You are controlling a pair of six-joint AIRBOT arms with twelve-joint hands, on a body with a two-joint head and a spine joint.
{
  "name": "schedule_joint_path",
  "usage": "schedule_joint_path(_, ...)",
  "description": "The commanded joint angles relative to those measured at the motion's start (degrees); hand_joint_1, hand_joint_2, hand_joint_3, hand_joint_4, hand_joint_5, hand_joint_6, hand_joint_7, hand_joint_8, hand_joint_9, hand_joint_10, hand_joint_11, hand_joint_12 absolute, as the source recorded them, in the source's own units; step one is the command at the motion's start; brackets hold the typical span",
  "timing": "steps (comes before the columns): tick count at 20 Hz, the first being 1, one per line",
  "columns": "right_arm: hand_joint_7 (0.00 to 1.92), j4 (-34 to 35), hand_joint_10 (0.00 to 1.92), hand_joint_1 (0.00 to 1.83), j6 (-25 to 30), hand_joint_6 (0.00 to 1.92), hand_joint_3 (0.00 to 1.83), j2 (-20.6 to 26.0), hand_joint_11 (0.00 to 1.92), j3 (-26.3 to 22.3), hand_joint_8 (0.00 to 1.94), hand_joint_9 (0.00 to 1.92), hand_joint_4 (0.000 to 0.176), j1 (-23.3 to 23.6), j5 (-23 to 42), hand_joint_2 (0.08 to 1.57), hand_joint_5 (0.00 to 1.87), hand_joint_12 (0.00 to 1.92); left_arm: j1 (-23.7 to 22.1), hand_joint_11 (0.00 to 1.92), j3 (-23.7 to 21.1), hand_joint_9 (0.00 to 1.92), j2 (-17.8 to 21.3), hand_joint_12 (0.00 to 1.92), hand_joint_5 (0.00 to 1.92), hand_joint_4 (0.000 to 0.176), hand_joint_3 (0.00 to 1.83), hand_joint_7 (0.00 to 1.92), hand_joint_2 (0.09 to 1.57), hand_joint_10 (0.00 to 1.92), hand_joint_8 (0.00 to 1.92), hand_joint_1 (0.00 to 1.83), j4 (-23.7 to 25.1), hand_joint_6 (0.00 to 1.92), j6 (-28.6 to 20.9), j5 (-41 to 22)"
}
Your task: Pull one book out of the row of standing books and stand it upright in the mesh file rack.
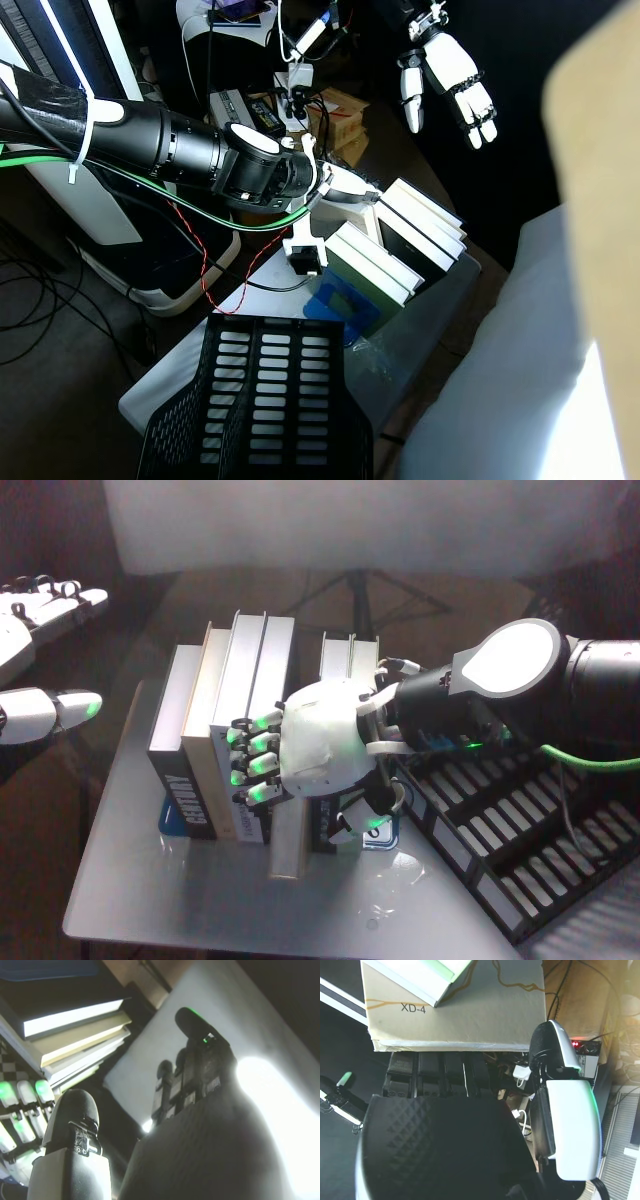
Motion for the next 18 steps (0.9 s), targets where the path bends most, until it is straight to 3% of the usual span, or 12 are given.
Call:
schedule_joint_path(1, 0.11, 1.5, 0.02, 0.54, -0.2, 0.54, 0.00, 0.5, 0.00, 0.3, 0.00, 0.06, 0.071, 0.8, -1.4, 1.22, 0.07, 0.00, -0.4, 0.00, 0.6, 0.00, 0.6, 1.23, 0.04, 0.070, 0.00, 0.00, 1.29, 0.00, 0.00, 0.46, -0.8, 0.00, -0.2, -6.3)
schedule_joint_path(2, 0.11, 1.6, 0.02, 0.54, -0.2, 0.54, 0.00, 0.5, 0.00, 0.3, 0.00, 0.06, 0.071, 0.8, -1.5, 1.22, 0.07, 0.00, -0.4, 0.00, 0.5, 0.00, 0.8, 1.23, 0.04, 0.070, 0.00, 0.00, 1.29, 0.00, 0.00, 0.46, -0.8, 0.00, -0.2, -6.3)
schedule_joint_path(3, 0.11, 2.3, 0.02, 0.54, -0.5, 0.54, 0.00, 0.5, 0.00, 0.3, 0.00, 0.07, 0.071, 0.8, -1.5, 1.22, 0.07, 0.00, -0.4, 0.00, 0.5, 0.01, 0.8, 1.15, 0.06, 0.050, 0.00, 0.00, 1.29, 0.01, 0.00, 0.49, -0.6, 0.01, -0.2, -6.3)
schedule_joint_path(5, 0.11, 6.6, 0.02, 0.54, -4.5, 0.54, 0.00, 0.9, 0.00, 0.3, 0.00, 0.07, 0.071, 0.7, -0.7, 1.22, 0.07, 0.00, -0.6, 0.00, 0.4, 0.02, 0.9, 1.07, 0.05, 0.047, 0.00, 0.00, 1.29, 0.01, 0.00, 0.48, -0.3, 0.00, -0.2, -6.6)
schedule_joint_path(6, 0.11, 8.6, 0.02, 0.54, -6.1, 0.54, 0.00, 1.1, 0.00, 0.3, 0.00, 0.07, 0.071, 0.7, -0.3, 1.22, 0.07, 0.00, -0.8, 0.00, 0.4, 0.00, 0.9, 0.78, 0.06, 0.063, 0.00, 0.00, 1.29, 0.00, 0.00, 0.48, -0.1, 0.00, -0.2, -6.6)
schedule_joint_path(7, 0.11, 10.6, 0.02, 0.54, -7.4, 0.54, 0.00, 1.3, 0.00, 0.2, 0.00, 0.07, 0.071, 0.7, 0.2, 1.22, 0.07, 0.00, -1.1, 0.00, 0.4, 0.00, 1.0, 0.68, 0.06, 0.068, 0.00, 0.00, 1.29, 0.00, 0.00, 0.46, 0.3, 0.00, -0.2, -6.6)
schedule_joint_path(10, 0.11, 11.0, 0.02, 0.54, -7.6, 0.54, 0.00, 2.0, 0.00, -0.2, 0.00, 0.07, 0.071, 0.8, 0.6, 1.22, 0.07, 0.00, -2.6, 0.00, 0.3, 0.00, 1.2, 0.76, 0.06, 0.086, 0.01, 0.00, 1.30, 0.00, 0.00, 0.41, 2.0, 0.00, -0.3, -6.3)
schedule_joint_path(11, 0.11, 11.2, 0.02, 0.54, -7.6, 0.54, 0.00, 2.3, 0.00, -0.3, 0.00, 0.07, 0.071, 0.9, 0.9, 1.22, 0.07, 0.00, -3.3, 0.00, 0.2, 0.00, 1.3, 0.55, 0.04, 0.083, 0.00, 0.00, 1.32, 0.00, 0.00, 0.38, 2.8, 0.01, -0.3, -6.3)
schedule_joint_path(12, 0.11, 11.4, 0.02, 0.54, -7.7, 0.54, 0.00, 2.9, 0.00, -0.7, 0.00, 0.07, 0.071, 0.9, 1.1, 1.22, 0.07, 0.00, -4.1, 0.00, 0.0, 0.00, 1.4, 0.16, 0.03, 0.073, 0.00, 0.00, 1.34, 0.00, 0.00, 0.33, 3.6, 0.00, -0.3, -6.1)
schedule_joint_path(13, 0.11, 13.8, 0.02, 0.54, -9.8, 0.54, 0.00, 3.8, 0.00, -1.4, 0.00, 0.07, 0.071, 1.0, 1.3, 1.22, 0.07, 0.00, -5.1, 0.00, 0.0, 0.00, 1.4, 0.03, 0.04, 0.042, 0.00, 0.00, 1.35, 0.00, 0.00, 0.32, 4.6, 0.01, -0.3, -5.7)
schedule_joint_path(16, 0.11, 19.8, 0.02, 0.54, -14.5, 0.54, 0.00, 5.4, 0.00, -2.4, 0.00, 0.07, 0.071, 1.0, 2.4, 1.22, 0.08, 0.00, -6.1, 0.00, 0.0, 0.00, 1.6, 0.00, 0.04, 0.000, 0.02, 0.00, 1.39, 0.00, 0.00, 0.17, 5.3, 0.02, -0.3, -6.2)
schedule_joint_path(18, 0.11, 20.2, 0.02, 0.54, -14.5, 0.54, 0.00, 5.5, 0.00, -2.2, 0.00, 0.07, 0.071, 1.3, 2.7, 1.22, 0.08, 0.00, -6.1, 0.00, 0.1, 0.00, 1.6, 0.00, 0.10, 0.000, 0.02, 0.00, 1.40, 0.00, 0.00, 0.06, 5.1, 0.04, -0.4, -6.5)
